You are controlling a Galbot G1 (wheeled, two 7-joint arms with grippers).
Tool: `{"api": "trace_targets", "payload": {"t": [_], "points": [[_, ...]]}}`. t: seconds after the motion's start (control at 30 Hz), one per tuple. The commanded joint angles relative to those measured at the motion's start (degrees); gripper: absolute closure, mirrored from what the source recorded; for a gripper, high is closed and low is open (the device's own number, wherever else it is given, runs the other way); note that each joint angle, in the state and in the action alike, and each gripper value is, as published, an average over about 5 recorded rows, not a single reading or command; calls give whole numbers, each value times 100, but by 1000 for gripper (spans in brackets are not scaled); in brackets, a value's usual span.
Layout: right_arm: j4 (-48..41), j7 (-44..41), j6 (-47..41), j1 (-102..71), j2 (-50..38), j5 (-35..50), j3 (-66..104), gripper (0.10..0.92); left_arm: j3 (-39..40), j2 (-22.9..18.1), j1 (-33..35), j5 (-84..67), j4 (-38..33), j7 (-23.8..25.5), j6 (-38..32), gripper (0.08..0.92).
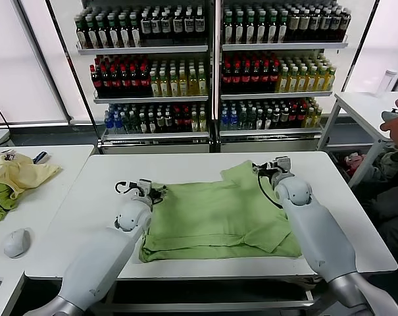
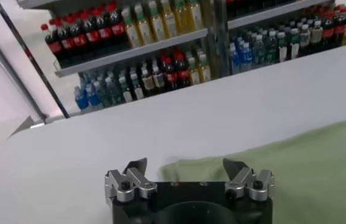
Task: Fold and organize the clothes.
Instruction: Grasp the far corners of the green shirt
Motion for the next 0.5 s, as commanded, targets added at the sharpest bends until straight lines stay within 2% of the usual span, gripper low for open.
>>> {"api": "trace_targets", "payload": {"t": [0.03,0.13,0.2,0.5], "points": [[-1071,-289,-7,383,485,-201,-38,203,38,-140,-152,-286,379,3,16,177],[-1188,-351,-50,397,542,-110,-15,214,29,-114,-116,-444,344,14,19,180],[-1247,-393,-122,398,558,-6,-16,250,34,-86,-82,-545,300,29,22,202],[-1141,-491,-296,306,482,313,-38,508,-15,39,146,-845,50,42,23,449]]}}
